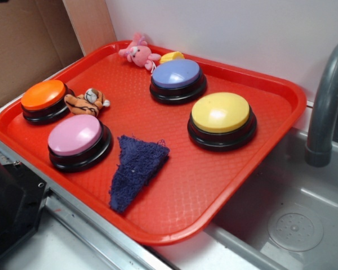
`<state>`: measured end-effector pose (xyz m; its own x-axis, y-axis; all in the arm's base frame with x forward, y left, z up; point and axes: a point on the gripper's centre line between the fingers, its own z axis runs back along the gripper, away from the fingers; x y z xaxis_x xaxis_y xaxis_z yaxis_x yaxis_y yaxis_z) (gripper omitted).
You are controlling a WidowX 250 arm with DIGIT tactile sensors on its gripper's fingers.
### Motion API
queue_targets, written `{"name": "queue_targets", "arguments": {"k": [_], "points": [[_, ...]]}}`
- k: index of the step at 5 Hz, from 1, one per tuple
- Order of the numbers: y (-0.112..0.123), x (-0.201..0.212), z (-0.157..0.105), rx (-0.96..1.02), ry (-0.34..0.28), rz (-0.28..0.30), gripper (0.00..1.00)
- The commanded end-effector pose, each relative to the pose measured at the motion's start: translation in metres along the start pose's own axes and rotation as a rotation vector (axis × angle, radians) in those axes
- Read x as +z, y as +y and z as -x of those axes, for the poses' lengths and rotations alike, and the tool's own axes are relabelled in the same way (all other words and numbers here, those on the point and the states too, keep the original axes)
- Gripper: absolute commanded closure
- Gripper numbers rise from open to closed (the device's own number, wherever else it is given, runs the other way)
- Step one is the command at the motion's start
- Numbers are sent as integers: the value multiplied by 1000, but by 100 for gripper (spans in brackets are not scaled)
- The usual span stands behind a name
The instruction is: Push the yellow button.
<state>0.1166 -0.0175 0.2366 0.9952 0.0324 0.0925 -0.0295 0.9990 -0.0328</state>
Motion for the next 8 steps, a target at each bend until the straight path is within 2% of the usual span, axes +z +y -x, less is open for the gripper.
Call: {"name": "queue_targets", "arguments": {"k": [1, 2, 3, 4, 5, 6, 7, 8], "points": [[0, 0, 0, 0, 0, 0, 0], [-47, -31, -46, -191, -84, -50, 0], [-84, -67, -66, -261, -103, -92, 0], [-108, -100, -65, -327, -116, -83, 0], [-97, -127, -79, -321, -84, -58, 0], [-80, -141, -107, -296, -36, -78, 0], [-71, -153, -135, -306, -21, -68, 0], [-85, -172, -151, -308, 15, -79, 0]]}}
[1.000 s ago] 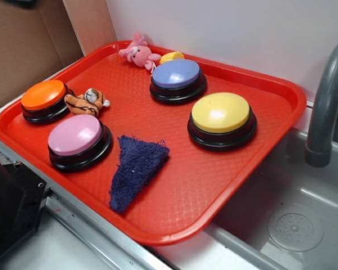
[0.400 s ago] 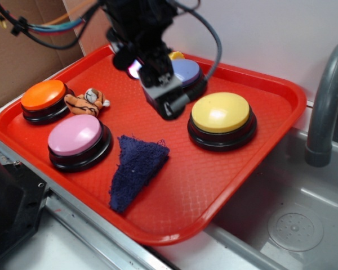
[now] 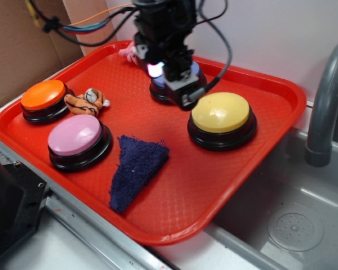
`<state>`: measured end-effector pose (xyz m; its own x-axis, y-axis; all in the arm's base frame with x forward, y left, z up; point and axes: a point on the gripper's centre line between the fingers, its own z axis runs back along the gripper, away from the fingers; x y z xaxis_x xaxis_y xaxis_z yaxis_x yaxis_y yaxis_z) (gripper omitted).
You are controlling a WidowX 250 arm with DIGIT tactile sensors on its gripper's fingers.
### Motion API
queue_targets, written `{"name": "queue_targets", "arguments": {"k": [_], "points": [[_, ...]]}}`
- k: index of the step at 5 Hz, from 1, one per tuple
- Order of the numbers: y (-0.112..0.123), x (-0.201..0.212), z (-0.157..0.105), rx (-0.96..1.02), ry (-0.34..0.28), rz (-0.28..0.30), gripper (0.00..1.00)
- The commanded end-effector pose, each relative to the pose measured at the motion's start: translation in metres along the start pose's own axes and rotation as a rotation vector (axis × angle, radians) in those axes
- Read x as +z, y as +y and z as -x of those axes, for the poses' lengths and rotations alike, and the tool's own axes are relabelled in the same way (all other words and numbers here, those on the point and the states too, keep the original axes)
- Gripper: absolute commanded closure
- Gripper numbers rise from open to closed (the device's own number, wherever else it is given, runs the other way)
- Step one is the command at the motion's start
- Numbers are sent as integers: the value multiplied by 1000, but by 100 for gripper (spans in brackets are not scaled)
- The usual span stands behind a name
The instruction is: Push the yellow button.
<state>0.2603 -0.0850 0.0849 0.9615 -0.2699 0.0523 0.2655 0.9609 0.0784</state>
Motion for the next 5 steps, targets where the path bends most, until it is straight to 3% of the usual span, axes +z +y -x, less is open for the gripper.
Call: {"name": "queue_targets", "arguments": {"k": [1, 2, 4, 5], "points": [[-28, -16, -34, -5, -14, 40, 0], [-35, -29, -29, -7, 8, 65, 0], [-21, -13, -21, -1, 17, 47, 0], [-11, 24, -15, 31, -45, 23, 0]]}}
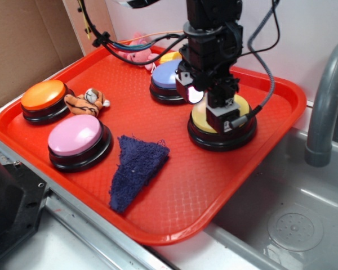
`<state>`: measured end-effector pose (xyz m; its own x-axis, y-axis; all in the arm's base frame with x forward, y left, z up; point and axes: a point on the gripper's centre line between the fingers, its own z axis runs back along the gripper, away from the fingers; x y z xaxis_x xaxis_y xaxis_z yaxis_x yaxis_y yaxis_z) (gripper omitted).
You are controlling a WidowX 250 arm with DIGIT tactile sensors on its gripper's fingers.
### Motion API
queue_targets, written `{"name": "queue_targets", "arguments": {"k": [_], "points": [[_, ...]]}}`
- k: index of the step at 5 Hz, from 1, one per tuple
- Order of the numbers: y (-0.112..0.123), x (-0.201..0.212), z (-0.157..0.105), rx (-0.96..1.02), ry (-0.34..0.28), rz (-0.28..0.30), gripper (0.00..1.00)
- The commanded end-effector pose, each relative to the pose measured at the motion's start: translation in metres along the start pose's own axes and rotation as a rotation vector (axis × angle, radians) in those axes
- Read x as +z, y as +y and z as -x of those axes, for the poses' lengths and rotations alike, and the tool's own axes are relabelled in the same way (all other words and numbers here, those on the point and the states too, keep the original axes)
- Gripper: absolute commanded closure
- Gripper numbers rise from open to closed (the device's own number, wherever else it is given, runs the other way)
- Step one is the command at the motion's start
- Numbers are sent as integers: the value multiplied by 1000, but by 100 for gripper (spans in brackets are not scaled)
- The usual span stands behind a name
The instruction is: Push the yellow button.
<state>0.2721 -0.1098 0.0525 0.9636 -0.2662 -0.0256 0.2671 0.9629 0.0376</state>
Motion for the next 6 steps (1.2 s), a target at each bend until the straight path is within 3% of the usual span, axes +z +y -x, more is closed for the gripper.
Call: {"name": "queue_targets", "arguments": {"k": [1, 4, 5, 6], "points": [[13, 71, 11, 20, -148, -27, 0], [16, 97, 33, -9, -151, -13, 0], [19, 104, 42, 28, -205, 24, 0], [22, 112, 49, 52, -208, 3, 0]]}}
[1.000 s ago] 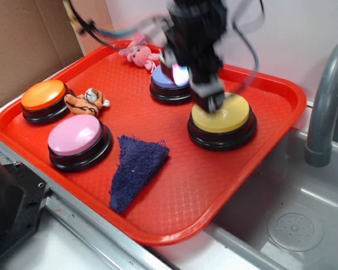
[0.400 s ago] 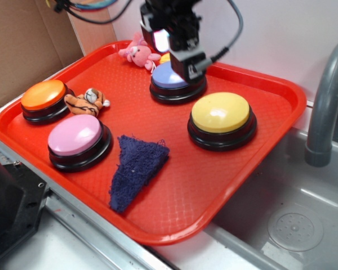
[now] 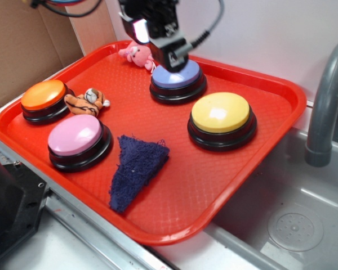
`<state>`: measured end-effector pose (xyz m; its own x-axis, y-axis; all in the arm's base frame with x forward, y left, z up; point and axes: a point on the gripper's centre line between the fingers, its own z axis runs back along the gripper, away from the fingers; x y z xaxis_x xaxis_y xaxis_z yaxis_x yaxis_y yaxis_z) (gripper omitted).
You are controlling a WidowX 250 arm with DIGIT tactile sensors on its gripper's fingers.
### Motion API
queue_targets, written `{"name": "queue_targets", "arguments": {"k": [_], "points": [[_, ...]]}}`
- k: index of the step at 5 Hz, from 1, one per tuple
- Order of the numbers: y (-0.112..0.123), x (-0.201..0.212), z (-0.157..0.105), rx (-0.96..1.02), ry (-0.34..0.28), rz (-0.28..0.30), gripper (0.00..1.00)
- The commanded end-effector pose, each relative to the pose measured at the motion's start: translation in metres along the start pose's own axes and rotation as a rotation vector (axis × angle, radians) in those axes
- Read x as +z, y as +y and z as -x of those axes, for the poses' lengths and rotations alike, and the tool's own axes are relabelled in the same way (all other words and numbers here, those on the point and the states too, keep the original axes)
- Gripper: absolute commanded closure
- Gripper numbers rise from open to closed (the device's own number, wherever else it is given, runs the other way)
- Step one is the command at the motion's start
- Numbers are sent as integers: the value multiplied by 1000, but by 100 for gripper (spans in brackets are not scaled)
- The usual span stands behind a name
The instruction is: Push the yellow button.
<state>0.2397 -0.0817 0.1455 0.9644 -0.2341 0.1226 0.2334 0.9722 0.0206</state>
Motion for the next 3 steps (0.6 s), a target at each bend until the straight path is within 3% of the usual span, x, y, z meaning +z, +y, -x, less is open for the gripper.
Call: {"name": "queue_targets", "arguments": {"k": [1, 3], "points": [[4, 28, 10, 39, -46, -5, 0], [7, 33, 14, 74, -8, -25, 0]]}}
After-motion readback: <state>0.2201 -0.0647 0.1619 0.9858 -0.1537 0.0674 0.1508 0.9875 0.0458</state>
